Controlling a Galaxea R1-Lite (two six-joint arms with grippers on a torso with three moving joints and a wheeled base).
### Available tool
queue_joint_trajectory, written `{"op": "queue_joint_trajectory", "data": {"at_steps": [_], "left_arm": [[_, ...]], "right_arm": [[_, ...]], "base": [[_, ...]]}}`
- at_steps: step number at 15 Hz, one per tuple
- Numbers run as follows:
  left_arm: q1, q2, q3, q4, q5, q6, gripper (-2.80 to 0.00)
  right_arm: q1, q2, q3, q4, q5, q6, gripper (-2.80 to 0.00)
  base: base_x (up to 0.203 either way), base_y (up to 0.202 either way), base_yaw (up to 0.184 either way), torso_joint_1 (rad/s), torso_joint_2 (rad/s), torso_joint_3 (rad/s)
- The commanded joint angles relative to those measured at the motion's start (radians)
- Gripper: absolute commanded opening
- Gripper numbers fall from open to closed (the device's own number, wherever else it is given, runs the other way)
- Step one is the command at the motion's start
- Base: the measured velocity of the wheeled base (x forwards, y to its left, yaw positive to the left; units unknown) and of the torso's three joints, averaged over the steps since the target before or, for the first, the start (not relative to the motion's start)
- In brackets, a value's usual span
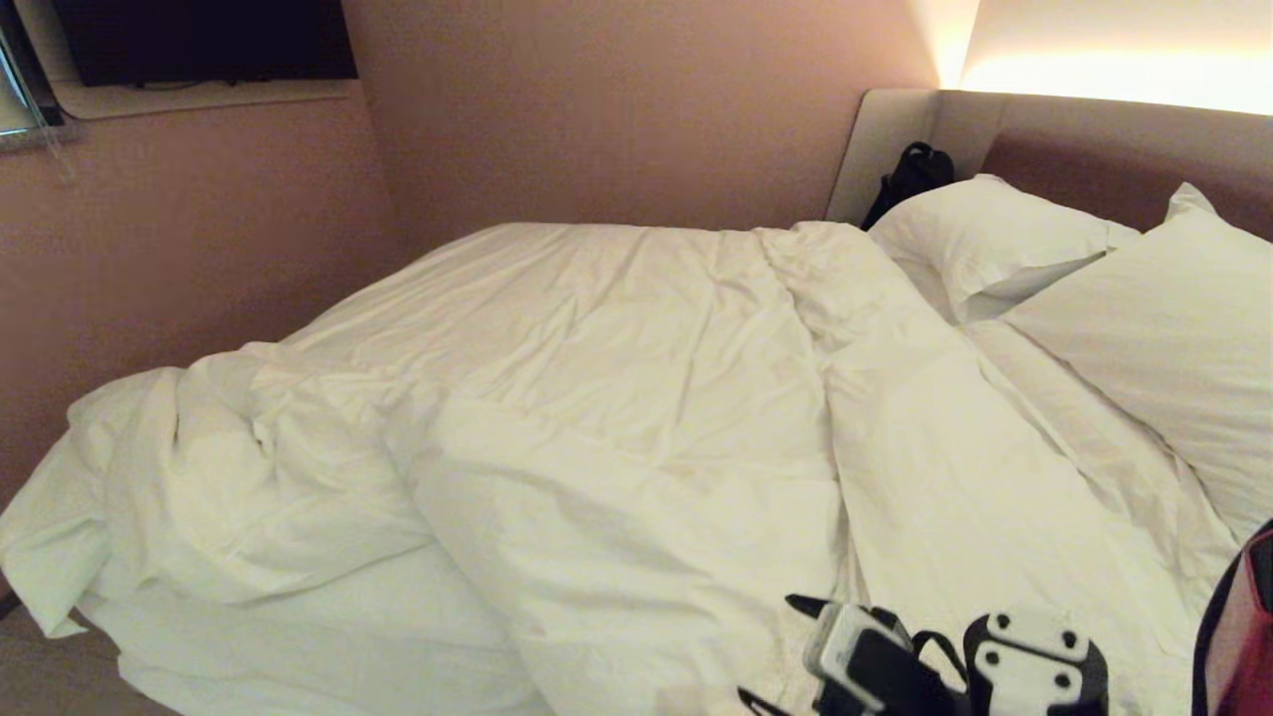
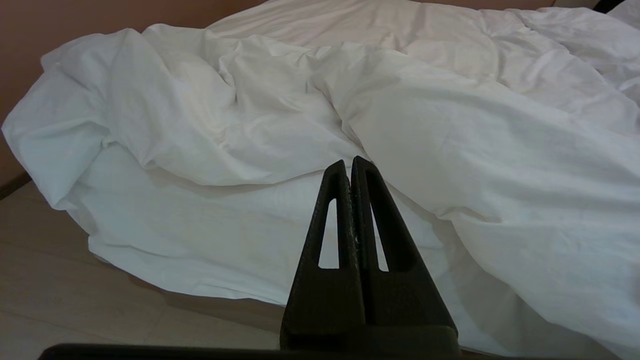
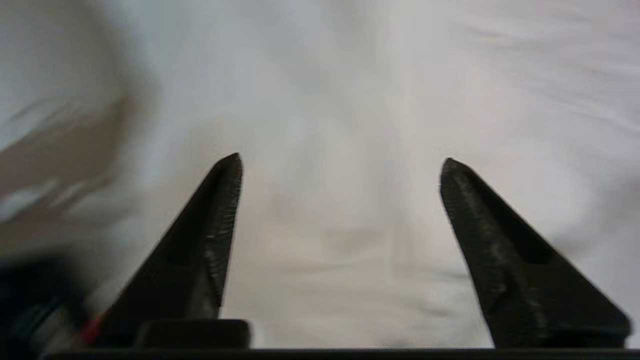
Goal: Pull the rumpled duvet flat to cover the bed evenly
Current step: Flatten the corners of the folded blanket
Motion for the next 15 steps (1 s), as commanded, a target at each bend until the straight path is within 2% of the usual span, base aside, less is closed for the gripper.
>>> {"op": "queue_joint_trajectory", "data": {"at_steps": [1,3,5,7,9,10,13,15], "left_arm": [[0.000,0.001,0.000,-0.001,0.000,-0.001,-2.80],[0.000,-0.001,0.000,-0.001,0.000,-0.001,-2.80],[0.000,0.001,0.000,-0.001,0.000,-0.001,-2.80],[0.000,0.001,0.000,-0.001,0.000,-0.001,-2.80],[0.000,0.001,0.000,-0.001,0.000,-0.001,-2.80],[0.000,0.001,0.000,-0.001,0.000,-0.001,-2.80],[0.000,0.001,0.000,-0.001,0.000,-0.001,-2.80],[0.000,0.001,0.000,-0.001,0.000,-0.001,-2.80]], "right_arm": [[-0.109,-0.023,-0.051,-0.004,-0.010,0.012,0.00],[-0.265,-0.022,-0.149,0.036,-0.019,0.097,0.00],[-0.359,-0.010,-0.189,0.165,-0.022,0.223,0.00],[-0.373,0.042,-0.211,0.193,-0.043,0.309,0.00],[-0.374,0.051,-0.228,0.209,-0.119,0.333,0.00],[-0.383,0.047,-0.251,0.222,-0.154,0.381,0.00],[-0.459,0.036,-0.338,0.352,-0.270,0.482,0.00],[-0.490,-0.004,-0.340,0.383,-0.293,0.508,0.00]], "base": [[0.000,0.000,0.000,0.000,0.00,0.000],[0.000,0.000,0.000,0.000,0.00,0.000],[0.000,0.000,0.000,0.000,0.00,0.000],[0.000,0.000,0.000,0.000,0.00,0.000],[0.000,0.000,0.000,0.000,0.00,0.000],[0.000,0.000,0.000,0.000,0.00,0.000],[0.000,0.000,0.000,0.000,0.00,0.000],[0.000,0.000,0.000,0.000,0.00,0.000]]}}
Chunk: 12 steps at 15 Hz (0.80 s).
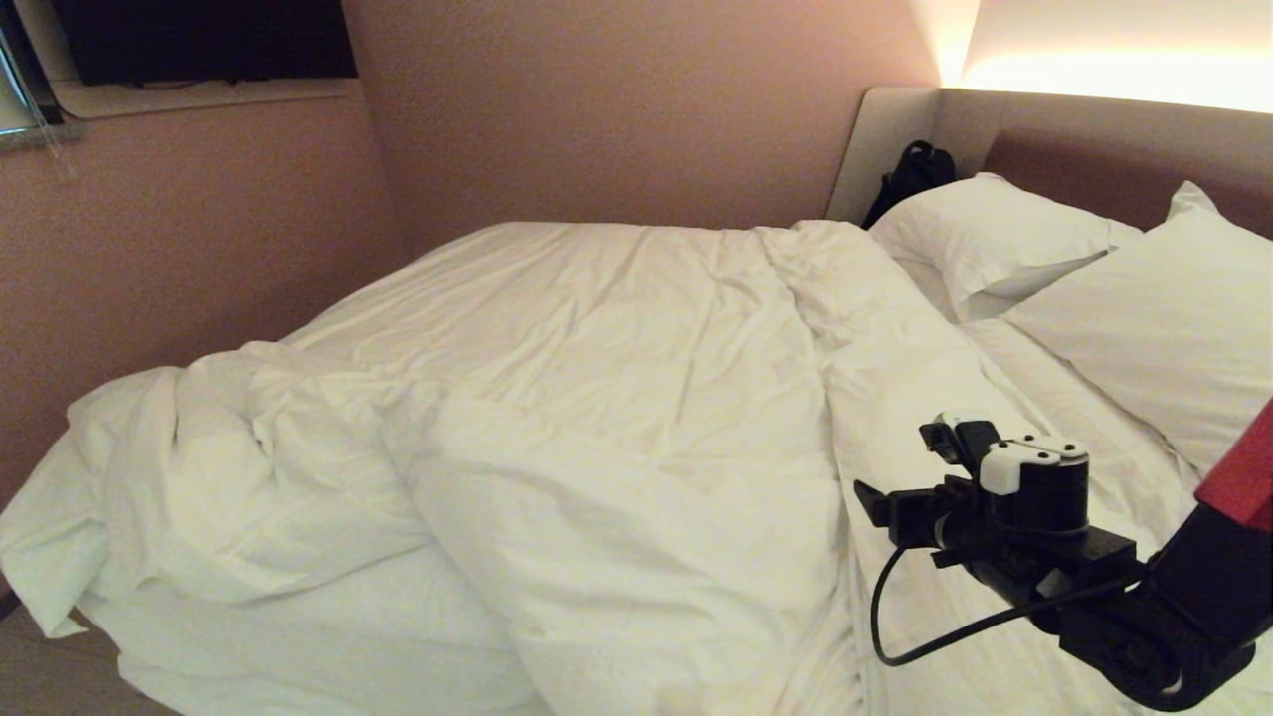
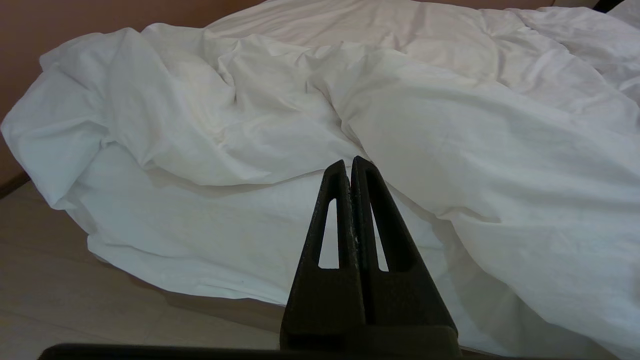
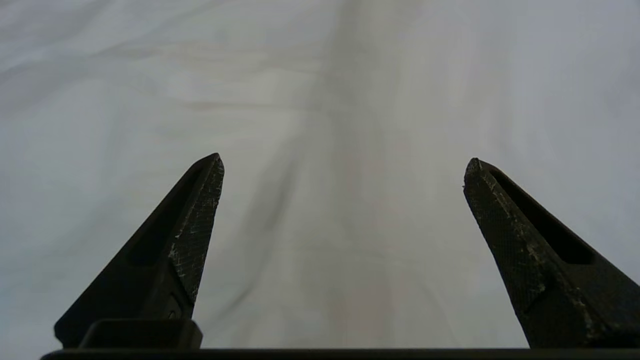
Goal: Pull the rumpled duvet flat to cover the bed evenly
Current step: Flatten the corners of the folded blanket
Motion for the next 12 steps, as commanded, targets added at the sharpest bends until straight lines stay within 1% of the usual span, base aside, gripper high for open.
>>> {"op": "queue_joint_trajectory", "data": {"at_steps": [1,3,5,7,8,10,12], "left_arm": [[0.000,0.001,0.000,-0.001,0.000,-0.001,-2.80],[0.000,0.001,0.000,-0.001,0.000,-0.001,-2.80],[0.000,0.001,0.000,-0.001,0.000,-0.001,-2.80],[0.000,0.001,0.000,-0.001,0.000,-0.001,-2.80],[0.000,0.001,0.000,-0.001,0.000,-0.001,-2.80],[0.000,0.001,0.000,-0.001,0.000,-0.001,-2.80],[0.000,0.001,0.000,-0.001,0.000,-0.001,-2.80]], "right_arm": [[-0.017,-0.038,0.008,0.070,-0.088,0.092,0.00],[-0.031,-0.069,0.048,0.042,-0.100,0.091,0.00],[-0.047,-0.078,0.089,-0.021,-0.114,0.075,0.00],[-0.124,-0.093,0.110,-0.047,-0.108,0.060,0.00],[-0.168,-0.102,0.120,-0.047,-0.086,0.060,0.00],[-0.253,-0.130,0.170,-0.043,0.032,0.066,0.00],[-0.331,-0.150,0.183,-0.037,0.133,0.097,0.00]], "base": [[0.000,0.000,0.000,0.000,0.00,0.000],[0.000,0.000,0.000,0.000,0.00,0.000],[0.000,0.000,0.000,0.000,0.00,0.000],[0.000,0.000,0.000,0.000,0.00,0.000],[0.000,0.000,0.000,0.000,0.00,0.000],[0.000,0.000,0.000,0.000,0.00,0.000],[0.000,0.000,0.000,0.000,0.00,0.000]]}}
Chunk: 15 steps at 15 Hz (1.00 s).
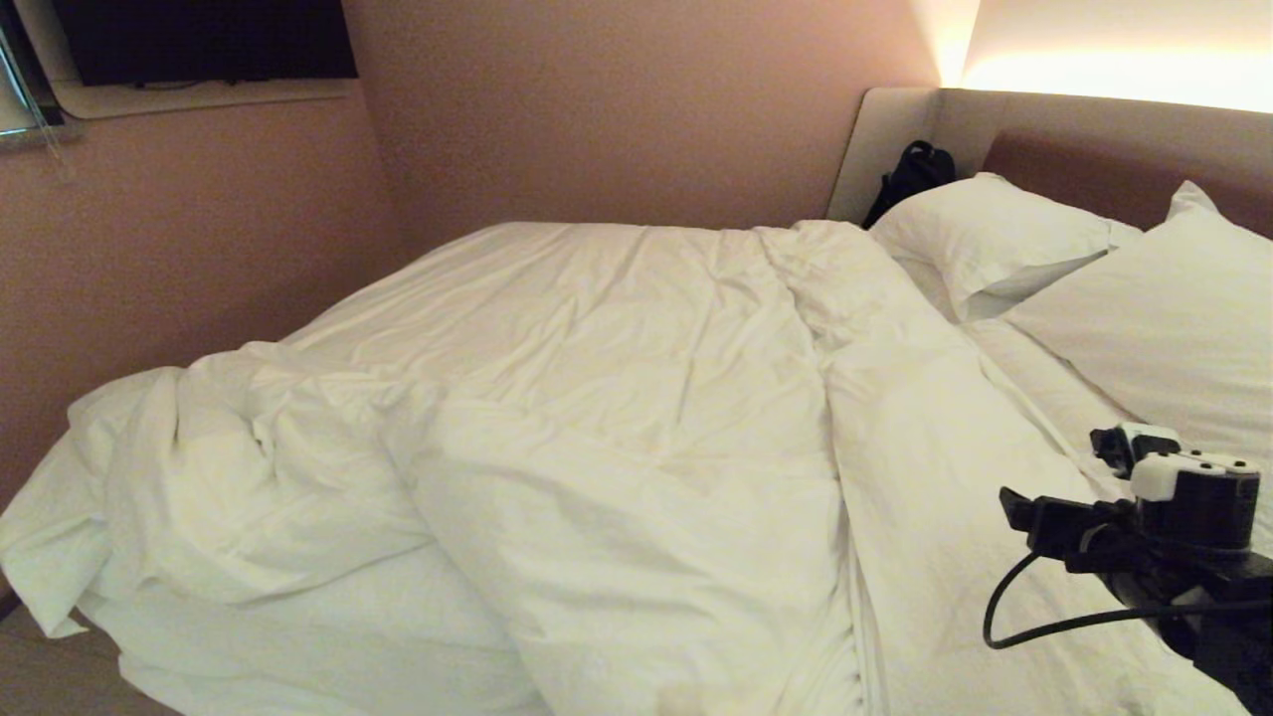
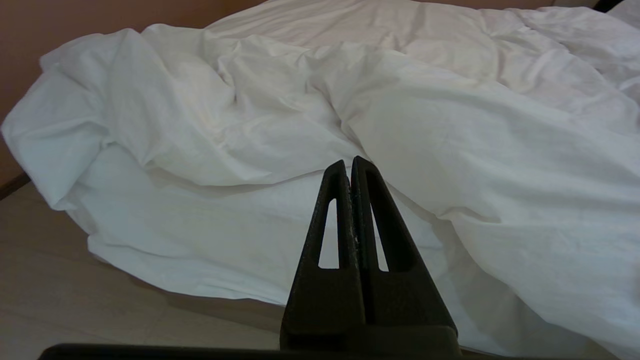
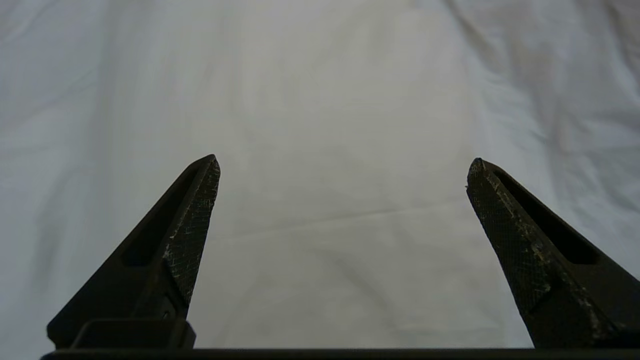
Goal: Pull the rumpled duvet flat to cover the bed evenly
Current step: Flatten the corners of the folded blanket
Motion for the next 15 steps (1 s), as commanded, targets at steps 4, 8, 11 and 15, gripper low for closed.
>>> {"op": "queue_joint_trajectory", "data": {"at_steps": [4,8,11,15], "left_arm": [[0.000,0.001,0.000,-0.001,0.000,-0.001,-2.80],[0.000,0.001,0.000,-0.001,0.000,-0.001,-2.80],[0.000,0.001,0.000,-0.001,0.000,-0.001,-2.80],[0.000,0.001,0.000,-0.001,0.000,-0.001,-2.80]], "right_arm": [[-0.230,-0.084,-0.022,0.115,0.453,0.048,-2.80],[-0.515,-0.093,-0.122,0.340,0.854,0.046,-2.80],[-0.594,0.033,-0.156,0.393,0.928,-0.055,-2.80],[-0.633,0.146,-0.164,0.398,0.939,-0.178,-2.80]], "base": [[0.000,0.000,0.000,0.000,0.00,0.000],[0.000,0.000,0.000,0.000,0.00,0.000],[0.000,0.000,0.000,0.000,0.00,0.000],[0.000,0.000,0.000,0.000,0.00,0.000]]}}
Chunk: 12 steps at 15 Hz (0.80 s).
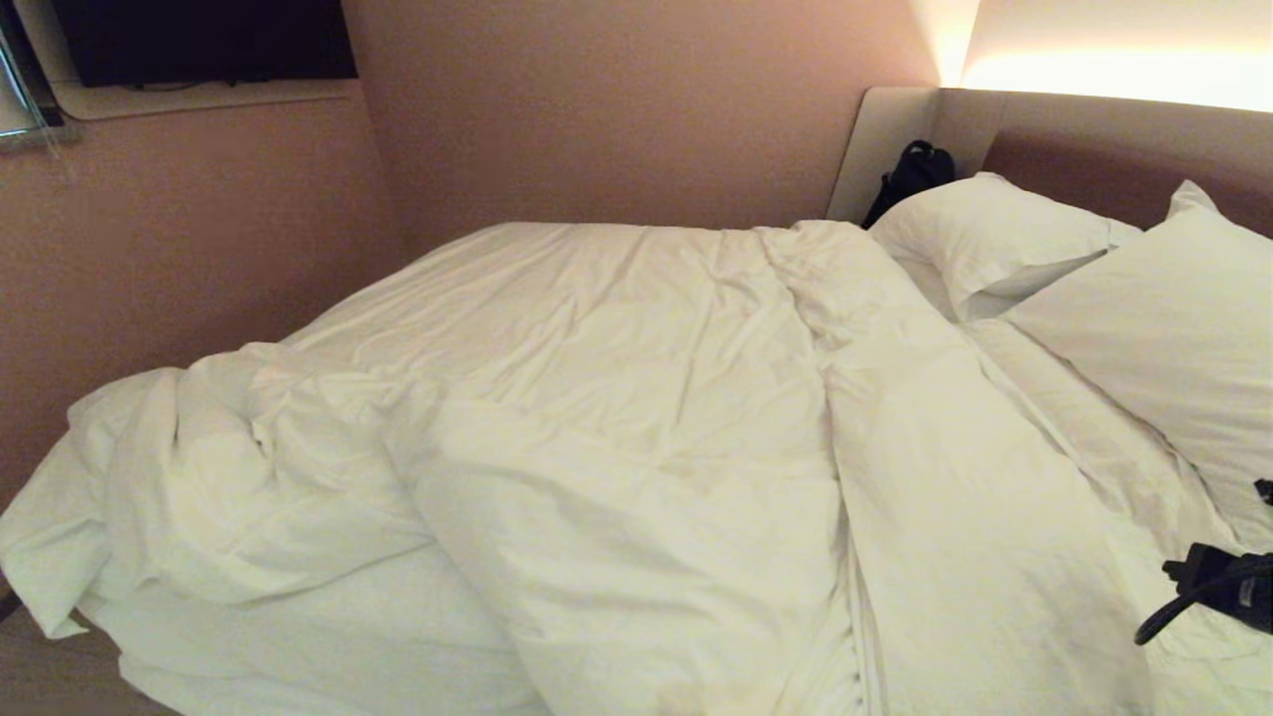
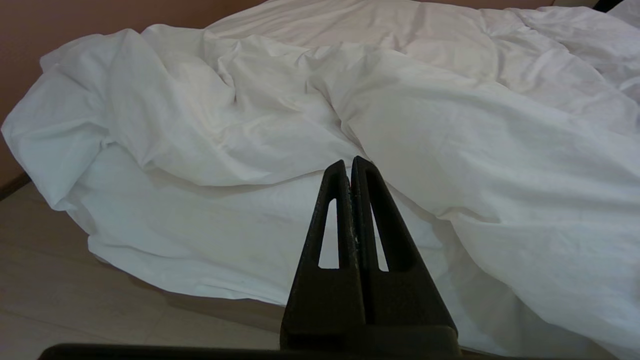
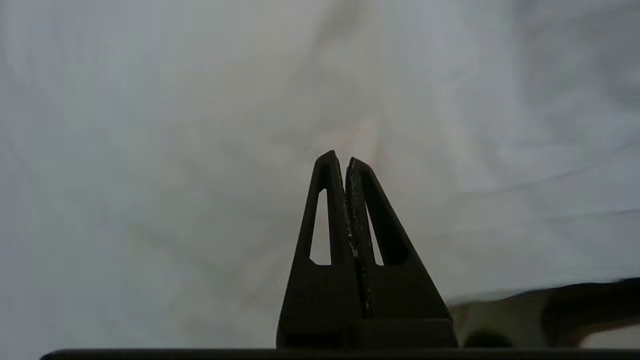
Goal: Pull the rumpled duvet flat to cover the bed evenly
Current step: Flatten the corners of the folded blanket
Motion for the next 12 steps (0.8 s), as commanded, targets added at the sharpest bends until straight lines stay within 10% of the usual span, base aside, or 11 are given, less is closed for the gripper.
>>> {"op": "queue_joint_trajectory", "data": {"at_steps": [1,12], "left_arm": [[0.000,0.001,0.000,-0.001,0.000,-0.001,-2.80],[0.000,0.001,0.000,-0.001,0.000,-0.001,-2.80]], "right_arm": [[-0.020,0.076,-0.003,0.027,0.233,-0.118,-2.80],[-0.221,0.186,0.000,0.032,0.336,-0.351,-2.80]], "base": [[0.000,0.000,0.000,0.000,0.00,0.000],[0.000,0.000,0.000,0.000,0.00,0.000]]}}
